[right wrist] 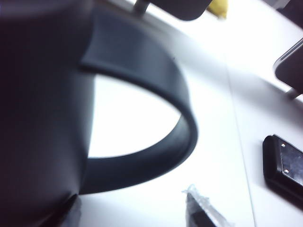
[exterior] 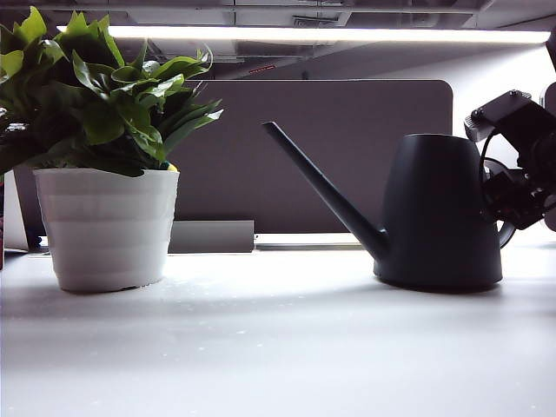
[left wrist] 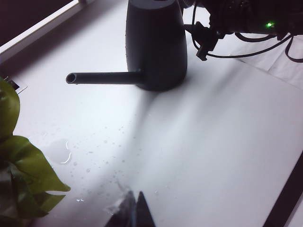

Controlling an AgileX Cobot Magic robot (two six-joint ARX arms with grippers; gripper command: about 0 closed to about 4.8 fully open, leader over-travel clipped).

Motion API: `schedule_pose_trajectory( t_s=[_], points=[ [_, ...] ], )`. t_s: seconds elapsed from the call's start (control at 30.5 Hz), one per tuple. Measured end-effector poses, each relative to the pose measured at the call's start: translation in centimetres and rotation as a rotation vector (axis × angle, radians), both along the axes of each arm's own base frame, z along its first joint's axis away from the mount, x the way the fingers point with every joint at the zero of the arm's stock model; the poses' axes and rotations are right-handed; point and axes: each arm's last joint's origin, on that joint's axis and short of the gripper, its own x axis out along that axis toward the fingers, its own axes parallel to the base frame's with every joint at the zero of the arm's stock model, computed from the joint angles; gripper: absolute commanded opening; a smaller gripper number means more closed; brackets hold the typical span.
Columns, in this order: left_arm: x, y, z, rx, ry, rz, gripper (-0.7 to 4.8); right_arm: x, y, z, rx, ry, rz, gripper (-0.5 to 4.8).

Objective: Pick up the watering can from the table, water the potted plant, and put the can back.

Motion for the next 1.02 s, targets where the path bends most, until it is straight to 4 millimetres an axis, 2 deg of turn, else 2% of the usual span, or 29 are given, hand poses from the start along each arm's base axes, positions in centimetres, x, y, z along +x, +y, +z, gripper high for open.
schedule_pose_trajectory(
  t_s=[0.33, 0.39, 0.43, 0.52, 0.56, 0.72, 0.88, 1.02],
  points=[
    [0.0, 0.0, 0.0, 0.000, 0.000, 0.000, -0.06, -1.8, -0.3, 3.3, 0.004, -0.042, -0.015, 3.19],
    [0.0, 0.0, 0.0, -0.001, 0.000, 0.000, -0.06, -2.4, -0.4, 4.0, -0.008, -0.039, -0.048, 3.01],
    [0.0, 0.0, 0.0, -0.001, -0.001, 0.001, -0.06, -2.8, -0.5, 4.3, -0.014, -0.028, -0.060, 2.50],
    [-0.1, 0.2, 0.1, -0.020, 0.010, 0.041, -0.06, -4.3, -0.7, 5.0, -0.004, 0.031, -0.082, 0.15],
    [-0.2, 0.5, 0.2, -0.032, 0.011, 0.077, -0.06, -4.9, -0.7, 5.3, 0.009, 0.049, -0.083, -0.09],
    [-1.8, 2.6, 1.3, -0.102, -0.018, 0.120, -0.06, -8.4, -0.3, 7.7, 0.104, 0.052, -0.037, -0.06],
    [-4.7, 5.9, 2.8, -0.251, -0.078, 0.040, -0.06, -12.6, -0.8, 10.8, 0.334, -0.052, 0.020, -0.06],
    [-7.5, 9.1, 2.1, -0.352, -0.136, -0.004, -0.06, -16.7, -1.4, 13.0, 0.420, -0.188, 0.082, -0.06]
  ],
)
